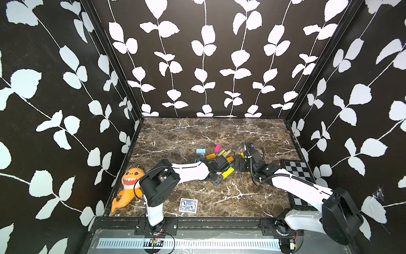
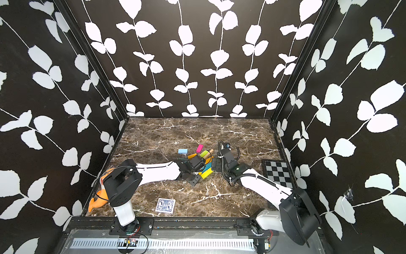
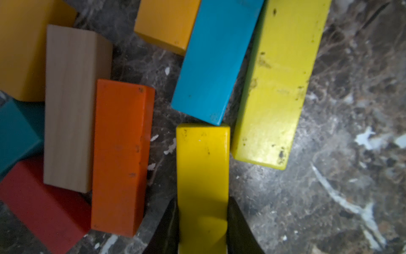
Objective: Assemble the letter h with building blocks
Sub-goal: Pick up the building block from the center of the board, then place the building block at the center of the board.
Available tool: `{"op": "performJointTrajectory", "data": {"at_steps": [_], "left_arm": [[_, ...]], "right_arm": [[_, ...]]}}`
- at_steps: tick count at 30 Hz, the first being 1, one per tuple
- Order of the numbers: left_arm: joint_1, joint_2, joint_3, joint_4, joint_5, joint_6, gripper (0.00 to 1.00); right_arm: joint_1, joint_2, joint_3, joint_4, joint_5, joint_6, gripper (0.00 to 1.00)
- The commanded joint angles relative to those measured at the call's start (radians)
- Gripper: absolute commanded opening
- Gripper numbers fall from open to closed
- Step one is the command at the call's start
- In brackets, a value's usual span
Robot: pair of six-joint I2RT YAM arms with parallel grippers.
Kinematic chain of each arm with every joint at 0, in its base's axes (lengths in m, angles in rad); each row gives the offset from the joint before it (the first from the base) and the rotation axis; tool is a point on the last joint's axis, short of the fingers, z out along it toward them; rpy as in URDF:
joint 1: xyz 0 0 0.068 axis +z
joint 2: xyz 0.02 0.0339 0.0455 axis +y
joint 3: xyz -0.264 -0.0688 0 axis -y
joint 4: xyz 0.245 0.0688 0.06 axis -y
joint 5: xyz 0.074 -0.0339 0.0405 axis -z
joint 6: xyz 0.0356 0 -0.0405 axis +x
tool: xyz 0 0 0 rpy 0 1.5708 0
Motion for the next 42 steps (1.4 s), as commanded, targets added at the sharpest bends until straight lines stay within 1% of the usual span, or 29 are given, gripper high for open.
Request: {"op": "performJointTrajectory", "data": {"at_steps": [1,5,8,10,12,14,16,17,19,20,22,25,30,34,38,42], "left_arm": [[-0.005,-0.089,-0.021,0.006,-0.020,-0.035,0.13],[-0.005,-0.170,-0.032,0.006,-0.044,-0.071,0.08],[0.010,-0.227,-0.033,-0.038,-0.085,-0.113,0.04],[0.053,-0.271,-0.057,-0.049,-0.066,-0.148,0.04],[0.116,-0.309,-0.088,-0.052,-0.047,-0.168,0.04],[0.157,-0.326,-0.103,-0.077,-0.078,-0.164,0.04],[0.190,-0.320,-0.092,-0.125,-0.129,-0.167,0.03],[0.216,-0.313,-0.094,-0.133,-0.135,-0.168,0.02],[0.270,-0.293,-0.101,-0.135,-0.120,-0.176,0.02],[0.312,-0.282,-0.105,-0.127,-0.116,-0.179,0.00],[0.340,-0.261,-0.109,-0.101,-0.111,-0.177,0.00],[0.357,-0.209,-0.095,-0.105,-0.151,-0.188,0.00],[0.372,-0.137,-0.120,-0.061,-0.120,-0.211,0.00],[0.372,-0.129,-0.138,-0.038,-0.112,-0.210,0.00],[0.373,-0.120,-0.133,-0.041,-0.137,-0.214,0.00],[0.375,-0.101,-0.119,-0.048,-0.153,-0.245,0.00]], "right_arm": [[-0.009,-0.010,-0.008,0.031,-0.012,0.025,0.99],[-0.013,-0.008,-0.007,0.033,-0.015,0.027,0.99],[-0.015,-0.007,-0.005,0.032,-0.016,0.031,0.99],[-0.017,-0.007,-0.004,0.035,-0.017,0.032,0.99],[-0.019,-0.005,-0.003,0.035,-0.018,0.032,0.99],[-0.019,0.001,-0.001,0.039,-0.021,0.033,0.99],[-0.021,0.004,0.002,0.037,-0.024,0.032,0.99],[-0.021,0.006,0.002,0.039,-0.024,0.036,0.99],[-0.020,0.006,0.003,0.040,-0.026,0.037,0.99],[-0.019,0.007,0.002,0.042,-0.027,0.039,0.99],[-0.019,0.007,0.002,0.042,-0.027,0.041,0.99],[-0.021,0.002,0.005,0.035,-0.025,0.043,0.99],[-0.024,-0.018,0.005,0.021,-0.016,0.035,0.99],[-0.026,-0.034,0.000,0.016,-0.009,0.031,0.99],[-0.031,-0.035,0.001,0.016,-0.011,0.031,0.99],[-0.032,-0.028,0.005,0.019,-0.012,0.031,0.99]]}}
